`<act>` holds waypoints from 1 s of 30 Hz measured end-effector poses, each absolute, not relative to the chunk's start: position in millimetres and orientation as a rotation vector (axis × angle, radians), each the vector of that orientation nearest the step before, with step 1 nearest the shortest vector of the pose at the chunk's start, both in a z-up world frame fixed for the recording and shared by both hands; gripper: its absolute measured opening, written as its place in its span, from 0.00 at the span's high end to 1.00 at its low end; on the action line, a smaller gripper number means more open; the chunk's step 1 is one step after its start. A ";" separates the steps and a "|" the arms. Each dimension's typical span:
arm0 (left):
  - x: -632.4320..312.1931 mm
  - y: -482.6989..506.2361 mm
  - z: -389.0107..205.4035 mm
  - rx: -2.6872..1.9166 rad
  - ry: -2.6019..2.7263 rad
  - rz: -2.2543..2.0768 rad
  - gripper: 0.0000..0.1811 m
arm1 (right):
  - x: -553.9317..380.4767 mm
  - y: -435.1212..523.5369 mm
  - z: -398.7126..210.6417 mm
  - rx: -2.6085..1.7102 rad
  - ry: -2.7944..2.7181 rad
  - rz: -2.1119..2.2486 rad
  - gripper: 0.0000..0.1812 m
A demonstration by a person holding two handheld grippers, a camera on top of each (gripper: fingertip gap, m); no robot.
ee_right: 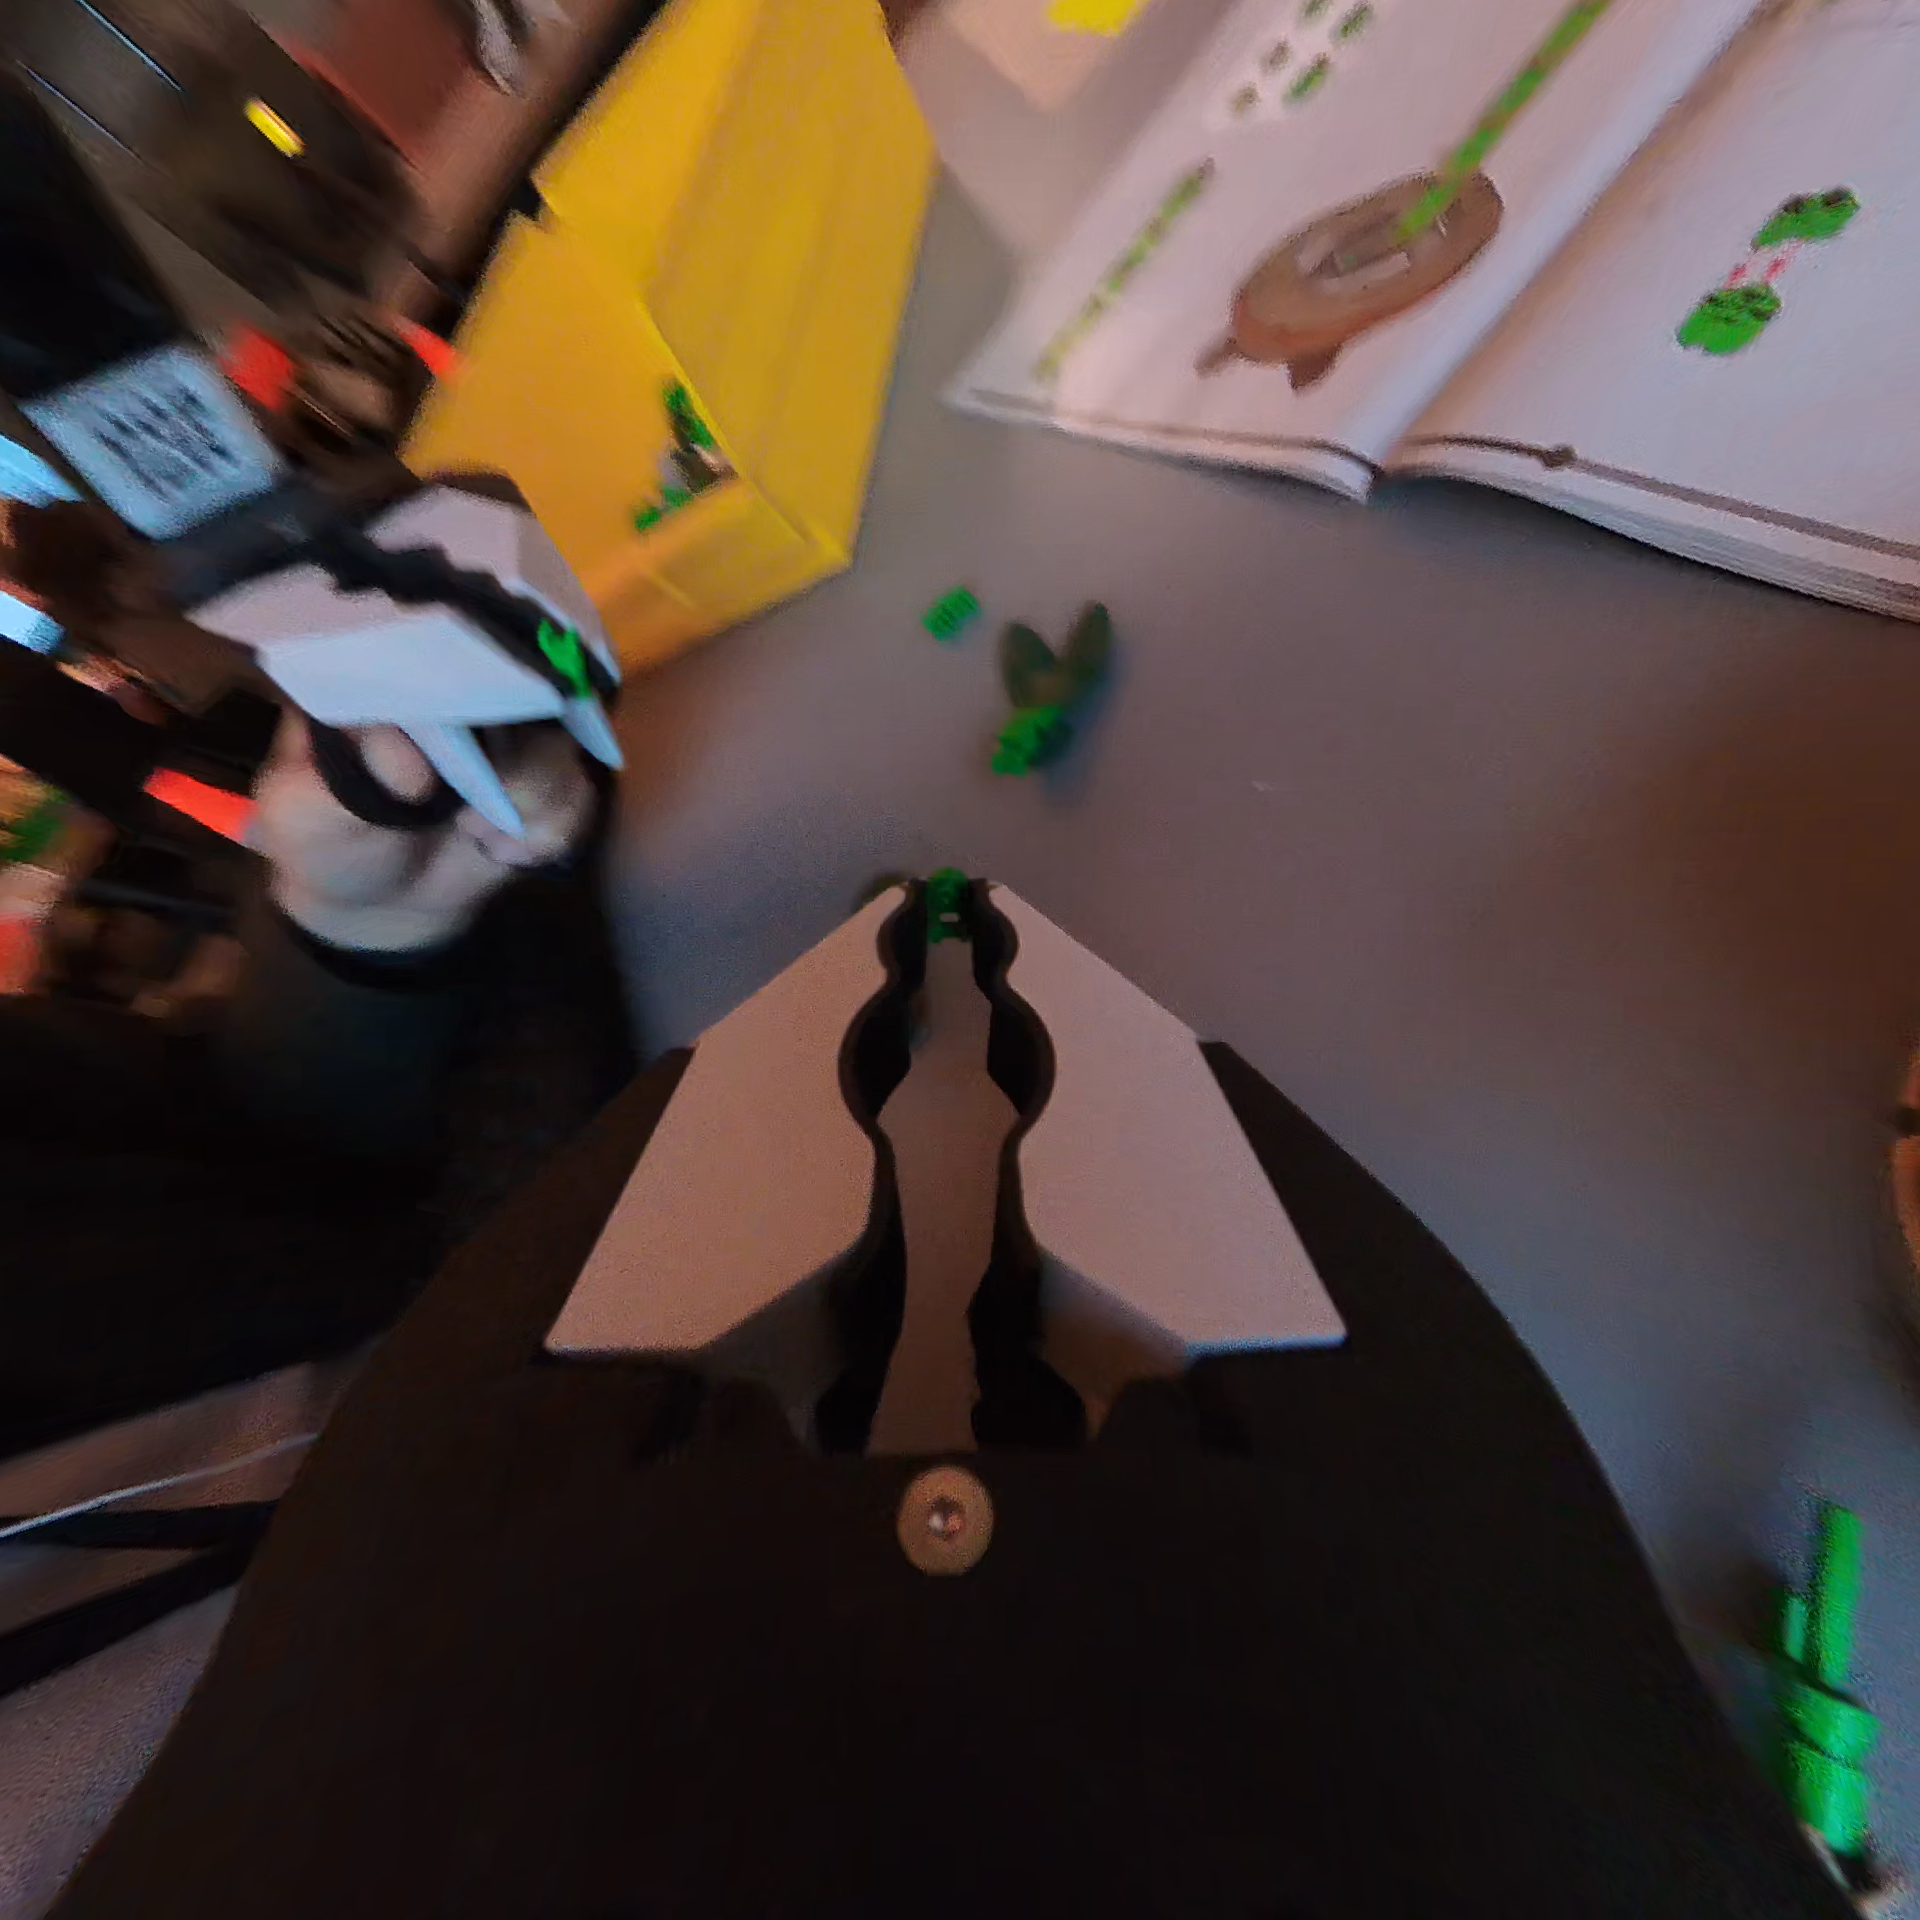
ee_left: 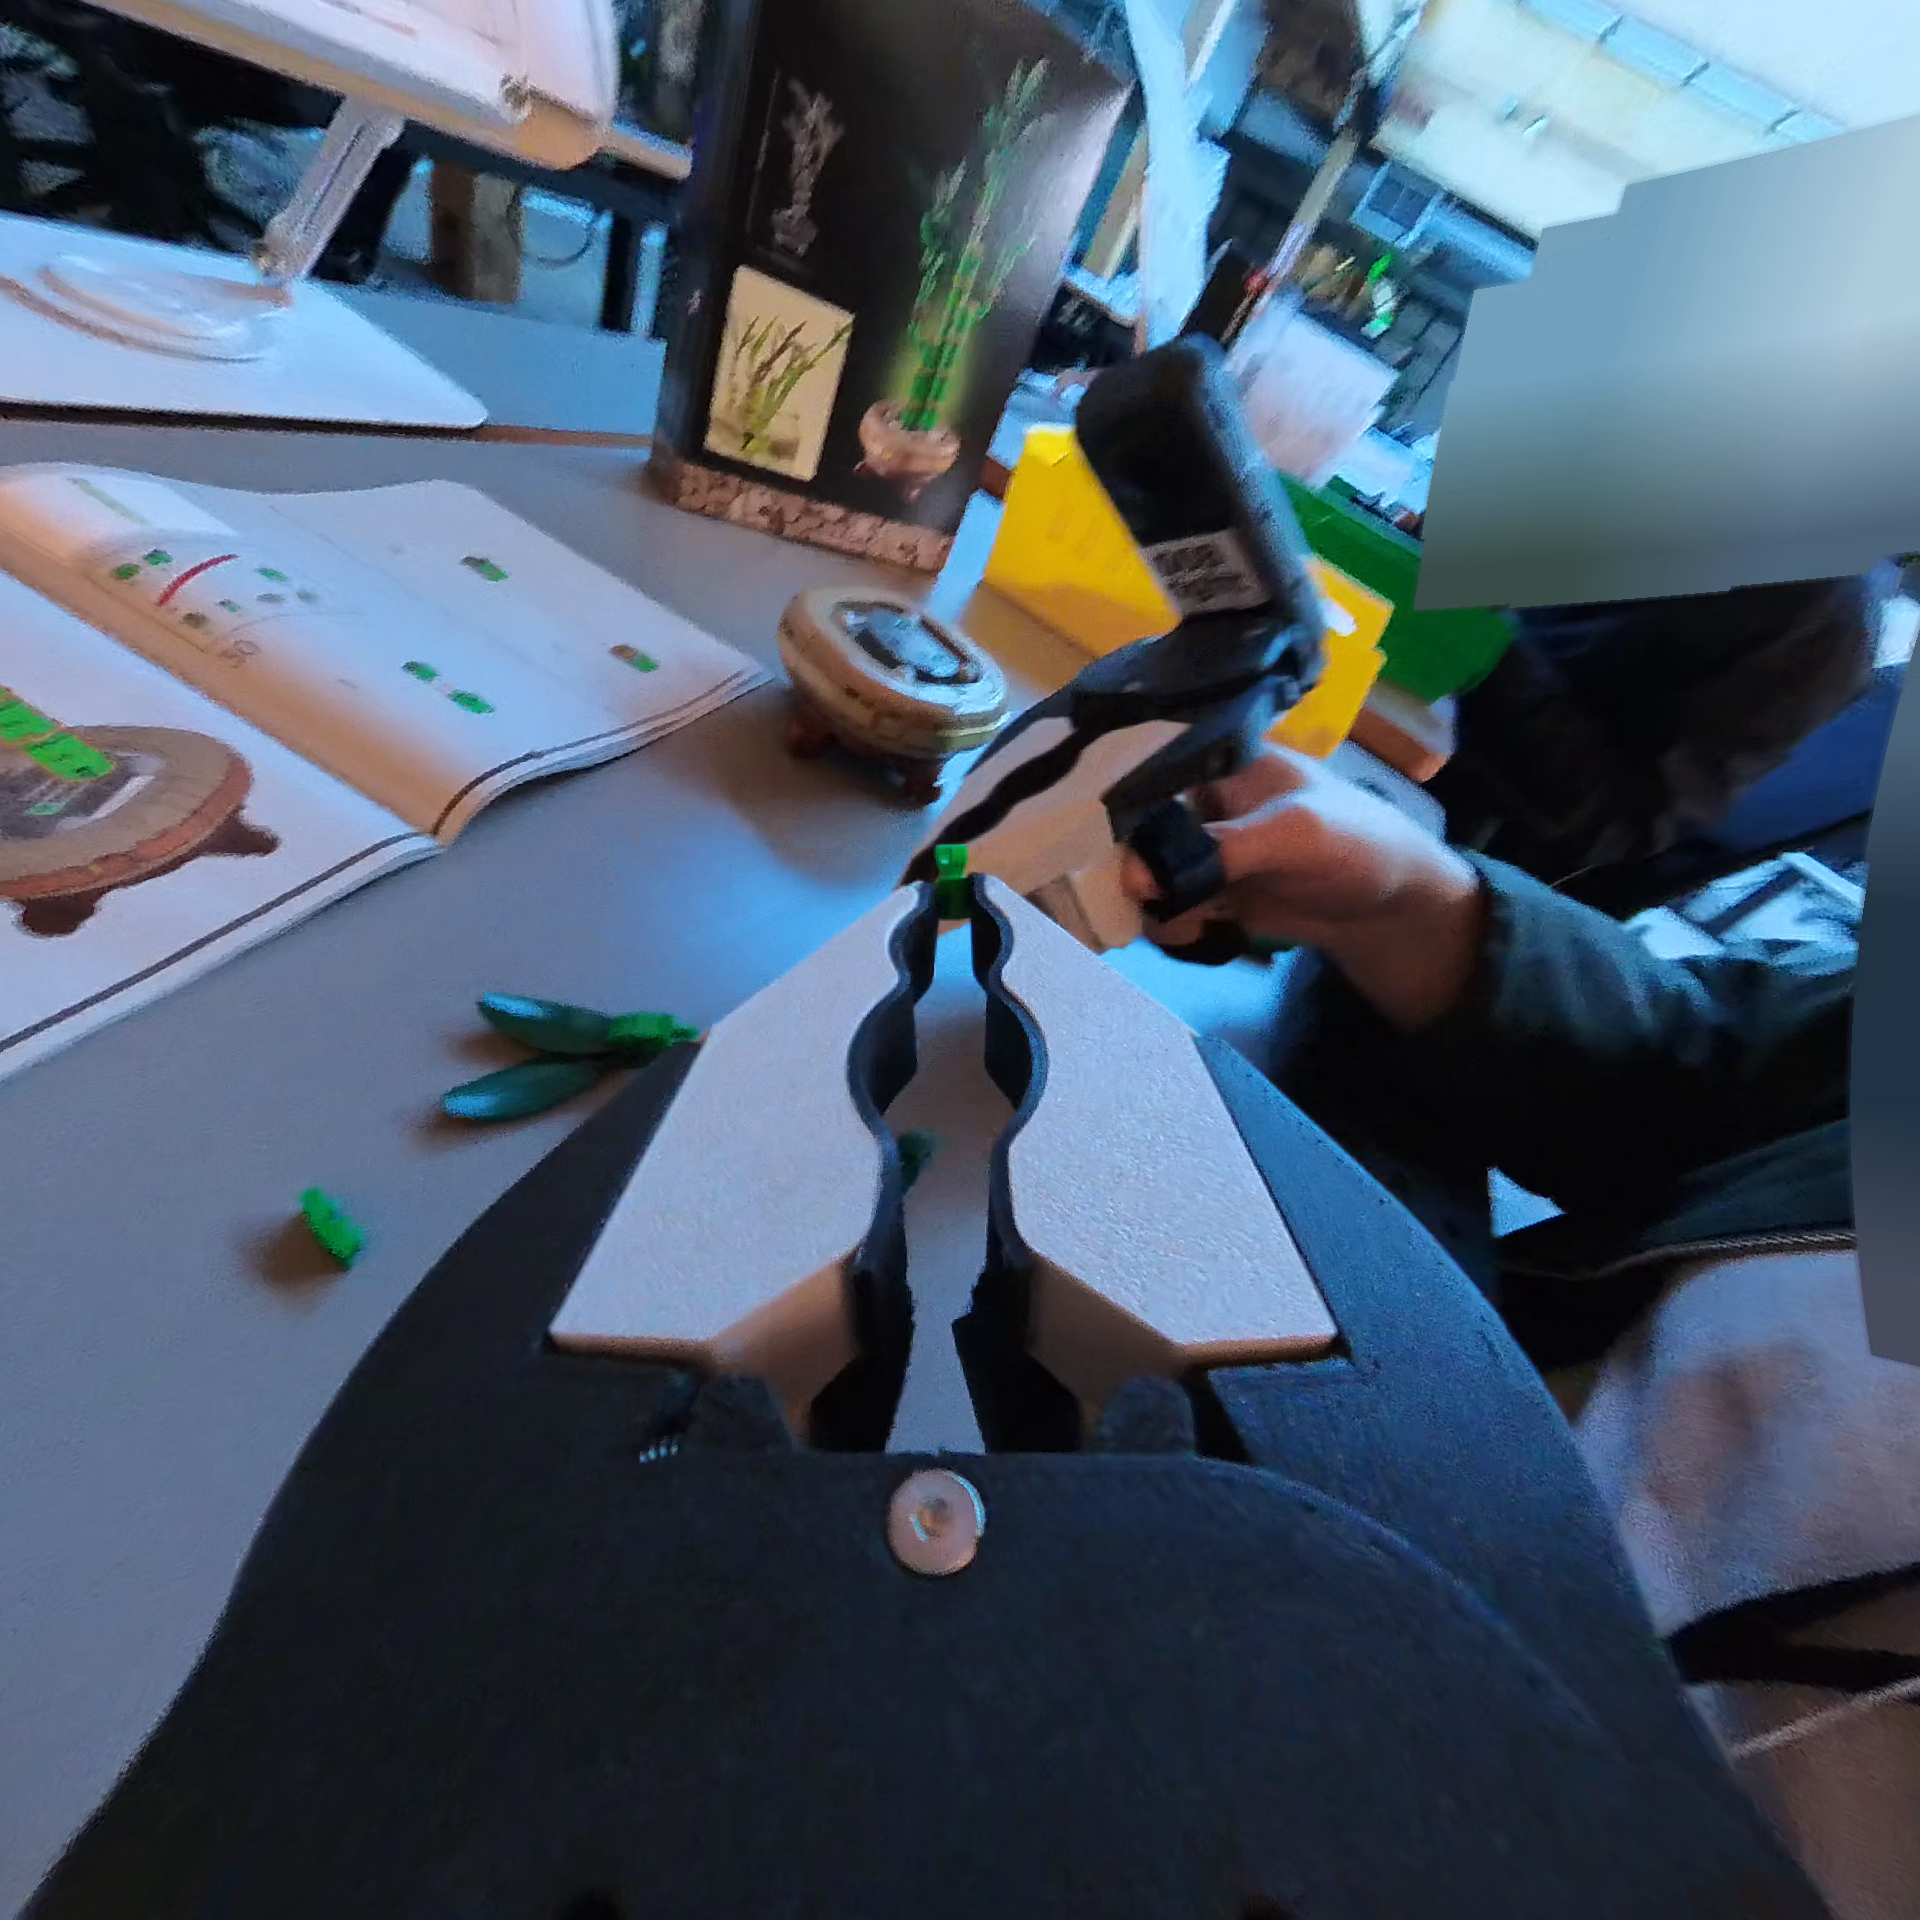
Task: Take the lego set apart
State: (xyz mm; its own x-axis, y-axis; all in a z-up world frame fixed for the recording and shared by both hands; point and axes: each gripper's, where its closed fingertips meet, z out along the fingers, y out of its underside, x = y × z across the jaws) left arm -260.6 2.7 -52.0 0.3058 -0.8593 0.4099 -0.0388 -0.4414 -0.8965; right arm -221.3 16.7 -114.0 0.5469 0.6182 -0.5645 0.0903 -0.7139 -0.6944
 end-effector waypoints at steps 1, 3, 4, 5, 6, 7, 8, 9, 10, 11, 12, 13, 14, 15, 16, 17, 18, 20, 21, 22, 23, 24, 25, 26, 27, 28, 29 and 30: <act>-262.9 7.4 -58.6 -1.780 0.800 -1.197 0.98 | -221.1 14.9 -122.0 -2.210 -0.614 1.063 0.96; -266.7 12.8 -66.6 -1.843 0.754 -1.205 0.98 | -225.1 9.1 -132.3 -2.255 -0.689 1.022 0.96; -267.4 13.2 -67.5 -1.859 0.731 -1.241 0.98 | -225.9 6.9 -137.9 -2.278 -0.722 0.992 0.96; -267.8 13.5 -68.1 -1.871 0.710 -1.276 0.98 | -226.3 5.2 -142.6 -2.294 -0.760 0.958 0.96; -268.2 13.7 -68.8 -1.882 0.693 -1.304 0.98 | -226.5 4.1 -145.9 -2.302 -0.796 0.922 0.96; -268.4 13.8 -69.7 -1.892 0.680 -1.324 0.98 | -226.5 4.0 -147.1 -2.299 -0.827 0.889 0.95; -268.5 13.9 -71.1 -1.902 0.669 -1.338 0.98 | -227.1 4.1 -146.2 -2.285 -0.853 0.867 0.92; -268.4 13.6 -72.3 -1.913 0.659 -1.356 0.98 | -229.6 1.6 -143.2 -2.259 -0.895 0.873 0.90; -267.6 12.2 -72.6 -1.918 0.652 -1.389 0.98 | -233.6 -3.1 -138.5 -2.220 -0.957 0.888 0.87; -265.7 9.2 -72.0 -1.919 0.648 -1.441 0.98 | -236.2 -5.2 -133.9 -2.181 -1.006 0.872 0.83; -263.3 5.1 -70.7 -1.918 0.644 -1.508 0.98 | -238.0 -3.9 -128.0 -2.130 -1.040 0.827 0.81; -260.5 -0.1 -68.4 -1.911 0.641 -1.590 0.98 | -241.4 -1.7 -118.6 -2.049 -1.067 0.780 0.78; -257.8 -6.2 -64.1 -1.894 0.636 -1.689 0.98 | -246.5 -0.5 -104.4 -1.942 -1.083 0.743 0.76; -255.7 -11.7 -58.4 -1.868 0.628 -1.789 0.98 | -252.1 -2.1 -88.0 -1.823 -1.098 0.719 0.76; -254.8 -16.0 -52.7 -1.839 0.620 -1.870 0.98 | -256.5 -6.2 -73.3 -1.711 -1.119 0.693 0.76; -254.5 -19.2 -47.4 -1.808 0.616 -1.930 0.98 | -258.8 -9.9 -62.4 -1.620 -1.139 0.651 0.76; -254.2 -22.0 -43.3 -1.781 0.622 -1.964 0.98 | -259.1 -11.4 -54.8 -1.553 -1.143 0.599 0.77; -252.8 -25.6 -41.7 -1.769 0.654 -1.964 0.98 | -261.7 -18.4 -43.8 -1.457 -1.163 0.560 0.80; -251.8 -27.1 -42.3 -1.771 0.671 -1.955 0.98 | -262.8 -21.5 -38.4 -1.423 -1.160 0.559 0.83; -251.1 -29.0 -41.2 -1.763 0.683 -1.962 0.98 | -263.6 -24.2 -33.6 -1.392 -1.156 0.564 0.86; -250.9 -30.9 -38.6 -1.746 0.687 -1.985 0.98 | -263.5 -25.4 -31.2 -1.378 -1.152 0.567 0.88; -251.0 -32.0 -36.1 -1.731 0.681 -2.014 0.98 | -262.5 -24.9 -31.0 -1.379 -1.148 0.562 0.89; -251.4 -32.3 -34.5 -1.722 0.671 -2.040 0.98 | -262.3 -25.4 -30.3 -1.378 -1.147 0.566 0.89; -252.0 -32.6 -32.6 -1.710 0.660 -2.065 0.98 | -262.8 -26.4 -29.1 -1.371 -1.146 0.576 0.89; -252.8 -33.0 -29.9 -1.692 0.649 -2.092 0.98 | -263.3 -27.3 -28.4 -1.369 -1.145 0.584 0.89; -253.6 -33.3 -27.5 -1.677 0.641 -2.115 0.98 | -263.9 -28.2 -28.2 -1.366 -1.148 0.589 0.89; -253.9 -33.5 -26.6 -1.672 0.634 -2.131 0.98 | -264.1 -28.6 -27.8 -1.364 -1.148 0.588 0.89; -253.8 -33.6 -26.8 -1.673 0.630 -2.137 0.98 | -264.3 -28.8 -26.7 -1.357 -1.145 0.582 0.90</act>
